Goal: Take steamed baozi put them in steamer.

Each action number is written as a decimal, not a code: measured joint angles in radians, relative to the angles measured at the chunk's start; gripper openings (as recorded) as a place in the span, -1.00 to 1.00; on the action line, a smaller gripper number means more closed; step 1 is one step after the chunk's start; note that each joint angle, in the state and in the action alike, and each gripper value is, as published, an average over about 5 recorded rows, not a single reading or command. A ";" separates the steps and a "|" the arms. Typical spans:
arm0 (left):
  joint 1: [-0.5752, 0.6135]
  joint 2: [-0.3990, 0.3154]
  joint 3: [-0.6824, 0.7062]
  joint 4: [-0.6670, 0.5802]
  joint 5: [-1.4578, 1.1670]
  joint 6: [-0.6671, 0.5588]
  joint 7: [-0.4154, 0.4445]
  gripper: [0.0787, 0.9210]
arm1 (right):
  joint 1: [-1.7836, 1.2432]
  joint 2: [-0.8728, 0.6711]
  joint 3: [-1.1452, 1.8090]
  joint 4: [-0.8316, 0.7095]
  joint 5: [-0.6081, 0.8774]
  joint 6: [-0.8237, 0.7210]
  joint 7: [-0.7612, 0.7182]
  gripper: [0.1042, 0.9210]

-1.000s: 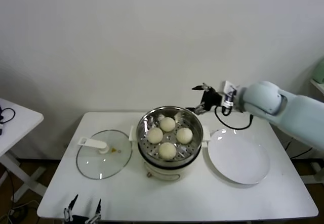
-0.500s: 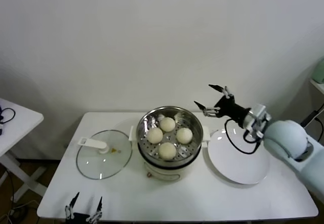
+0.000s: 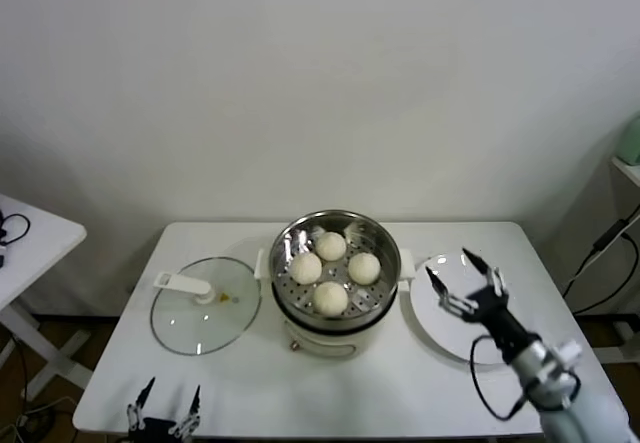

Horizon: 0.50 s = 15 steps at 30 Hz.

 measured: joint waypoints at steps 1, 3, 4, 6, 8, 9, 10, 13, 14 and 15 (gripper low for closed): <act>0.000 0.000 0.000 0.000 -0.002 0.000 -0.001 0.77 | -0.037 0.027 0.010 0.000 -0.002 0.019 -0.003 0.76; -0.001 0.000 0.001 0.000 -0.004 0.000 -0.002 0.77 | -0.101 0.079 0.025 -0.003 -0.007 0.059 -0.007 0.76; -0.001 0.000 0.001 0.000 -0.006 -0.001 -0.003 0.77 | -0.126 0.103 0.031 -0.004 -0.010 0.079 -0.009 0.76; -0.003 0.000 0.002 0.000 -0.007 -0.002 -0.004 0.77 | -0.164 0.150 0.041 -0.010 -0.013 0.121 -0.012 0.76; -0.004 0.001 0.003 0.000 -0.009 -0.002 -0.005 0.77 | -0.189 0.193 0.048 -0.018 -0.016 0.162 -0.013 0.76; -0.005 0.001 0.003 0.000 -0.009 -0.002 -0.005 0.77 | -0.198 0.214 0.051 -0.023 -0.018 0.181 -0.014 0.76; -0.006 0.001 0.003 0.000 -0.010 -0.002 -0.005 0.77 | -0.206 0.232 0.054 -0.028 -0.020 0.198 -0.014 0.76; -0.008 0.001 0.004 0.000 -0.012 -0.002 -0.005 0.77 | -0.223 0.278 0.063 -0.043 -0.027 0.238 -0.013 0.76; -0.008 0.002 0.004 0.000 -0.012 -0.002 -0.005 0.77 | -0.227 0.289 0.066 -0.048 -0.029 0.248 -0.012 0.76; -0.008 0.002 0.004 0.000 -0.013 -0.002 -0.005 0.77 | -0.230 0.300 0.069 -0.053 -0.032 0.257 -0.011 0.76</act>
